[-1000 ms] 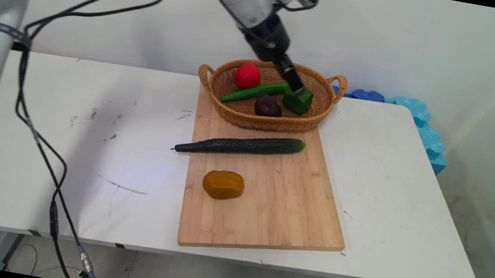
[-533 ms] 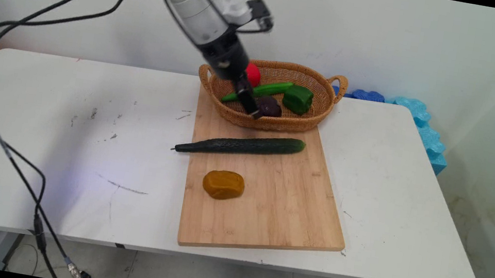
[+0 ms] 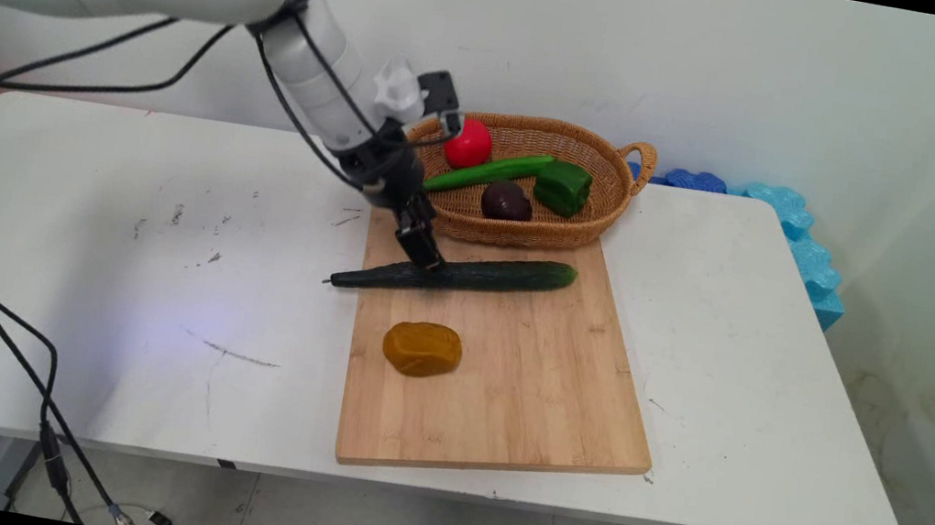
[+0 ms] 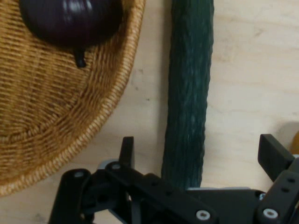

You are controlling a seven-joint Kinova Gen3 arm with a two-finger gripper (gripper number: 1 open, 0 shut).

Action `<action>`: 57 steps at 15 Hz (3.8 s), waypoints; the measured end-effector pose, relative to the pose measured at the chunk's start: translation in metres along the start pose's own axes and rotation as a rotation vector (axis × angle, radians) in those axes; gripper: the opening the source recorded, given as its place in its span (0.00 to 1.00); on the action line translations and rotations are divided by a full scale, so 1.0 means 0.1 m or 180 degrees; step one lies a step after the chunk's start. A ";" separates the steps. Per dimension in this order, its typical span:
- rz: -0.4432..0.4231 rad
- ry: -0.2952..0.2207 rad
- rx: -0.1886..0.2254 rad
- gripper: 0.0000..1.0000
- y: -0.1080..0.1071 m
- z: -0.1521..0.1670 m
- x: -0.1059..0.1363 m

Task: Pick up the cucumber from the cutting board, then place the picked object in the vegetable basket

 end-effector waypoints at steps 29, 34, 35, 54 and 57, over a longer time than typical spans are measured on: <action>0.0224 0.0254 -0.0259 0.00 0.22 -0.10 0.22; 0.0160 0.0341 -0.0234 0.00 0.10 -0.55 0.60; 0.0134 0.0357 -0.0198 0.00 0.04 -0.62 0.67; -0.0473 0.0107 0.0661 0.00 -1.02 -0.03 0.91; -0.0505 0.0064 0.0683 0.00 -1.04 0.11 0.91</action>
